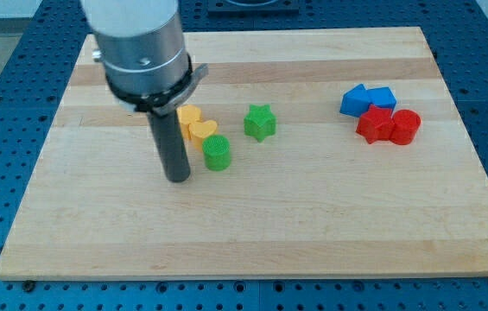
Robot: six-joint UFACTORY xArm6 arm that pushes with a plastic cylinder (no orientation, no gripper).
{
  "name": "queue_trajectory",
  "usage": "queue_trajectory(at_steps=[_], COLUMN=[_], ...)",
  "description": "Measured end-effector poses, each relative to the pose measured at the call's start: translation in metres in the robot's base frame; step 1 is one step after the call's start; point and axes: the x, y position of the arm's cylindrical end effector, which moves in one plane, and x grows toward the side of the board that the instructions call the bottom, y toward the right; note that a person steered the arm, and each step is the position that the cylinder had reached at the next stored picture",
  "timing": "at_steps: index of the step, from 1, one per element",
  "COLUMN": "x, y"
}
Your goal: Place the green circle left to the green star
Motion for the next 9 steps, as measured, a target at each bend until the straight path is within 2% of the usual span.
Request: queue_trajectory(at_steps=[1,6,9], x=[0.007,-0.034,-0.043], y=[0.015,0.054,0.052])
